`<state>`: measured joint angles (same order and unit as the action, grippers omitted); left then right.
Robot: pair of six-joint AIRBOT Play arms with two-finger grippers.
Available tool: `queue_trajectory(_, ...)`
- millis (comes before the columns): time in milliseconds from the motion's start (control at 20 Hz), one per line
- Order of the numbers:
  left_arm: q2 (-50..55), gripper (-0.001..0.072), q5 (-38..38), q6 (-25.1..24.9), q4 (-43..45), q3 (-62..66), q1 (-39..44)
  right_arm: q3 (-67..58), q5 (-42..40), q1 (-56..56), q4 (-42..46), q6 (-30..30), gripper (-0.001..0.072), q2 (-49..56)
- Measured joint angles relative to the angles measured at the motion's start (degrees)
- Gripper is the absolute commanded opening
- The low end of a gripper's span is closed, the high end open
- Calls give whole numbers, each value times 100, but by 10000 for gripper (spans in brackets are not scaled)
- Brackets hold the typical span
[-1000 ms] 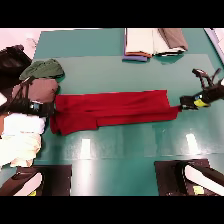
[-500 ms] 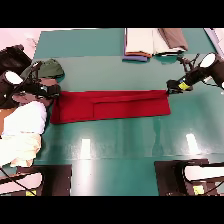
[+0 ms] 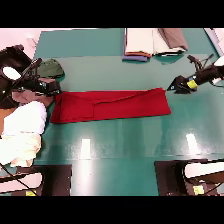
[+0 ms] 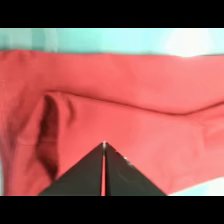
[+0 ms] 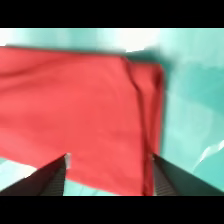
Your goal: Fold the shirts.
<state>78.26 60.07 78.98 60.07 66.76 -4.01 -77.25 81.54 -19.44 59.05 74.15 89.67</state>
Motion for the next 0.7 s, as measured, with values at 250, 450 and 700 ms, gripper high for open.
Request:
queue_trajectory(250, 0, 24, 83, -46, -271, 37, 315, 890, -214, -485, -245, -254, 546, 192)
queue_trajectory(450, 7, 23, -227, -42, -332, 37, 925, 1154, -304, -260, -791, -496, 336, 520)
queue_trajectory(700, 76, 22, -603, 133, -352, 44, 1624, 1241, -990, 184, -857, -684, 14, 426)
